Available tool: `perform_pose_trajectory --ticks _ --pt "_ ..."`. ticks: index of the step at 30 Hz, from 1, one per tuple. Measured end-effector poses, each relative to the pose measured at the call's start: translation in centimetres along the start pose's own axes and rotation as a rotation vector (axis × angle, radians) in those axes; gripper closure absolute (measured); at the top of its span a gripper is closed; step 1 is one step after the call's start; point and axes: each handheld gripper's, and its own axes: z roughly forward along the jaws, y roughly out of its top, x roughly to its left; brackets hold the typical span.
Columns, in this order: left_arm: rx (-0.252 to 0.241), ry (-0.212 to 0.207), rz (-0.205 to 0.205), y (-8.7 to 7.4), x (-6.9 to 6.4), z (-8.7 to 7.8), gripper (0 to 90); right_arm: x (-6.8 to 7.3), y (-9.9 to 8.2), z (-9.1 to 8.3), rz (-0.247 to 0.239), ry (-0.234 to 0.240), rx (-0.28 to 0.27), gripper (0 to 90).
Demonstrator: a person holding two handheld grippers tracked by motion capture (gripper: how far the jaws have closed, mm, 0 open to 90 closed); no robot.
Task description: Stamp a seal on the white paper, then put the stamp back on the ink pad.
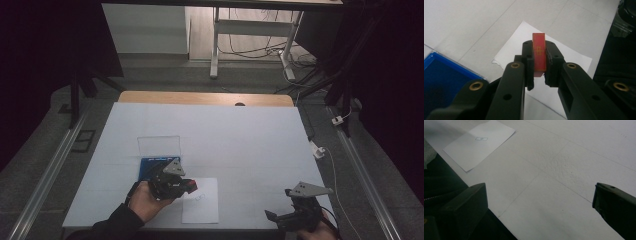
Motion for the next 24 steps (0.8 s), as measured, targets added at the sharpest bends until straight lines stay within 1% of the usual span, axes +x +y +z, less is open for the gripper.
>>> perform_pose_trajectory --ticks 12,19,24 --pt "-0.018 0.018 -0.017 -0.2 0.4 -1.0 79.7 0.0 0.0 0.0 -0.001 -0.001 0.0 0.0" --pt "-0.028 0.045 -0.025 -0.3 0.9 -1.6 79.7 0.0 0.0 0.0 0.003 0.002 -0.008 0.0" --pt "-0.034 0.058 -0.04 -0.5 1.5 -2.0 79.7 0.0 0.0 0.0 -0.001 0.0 -0.001 0.0"
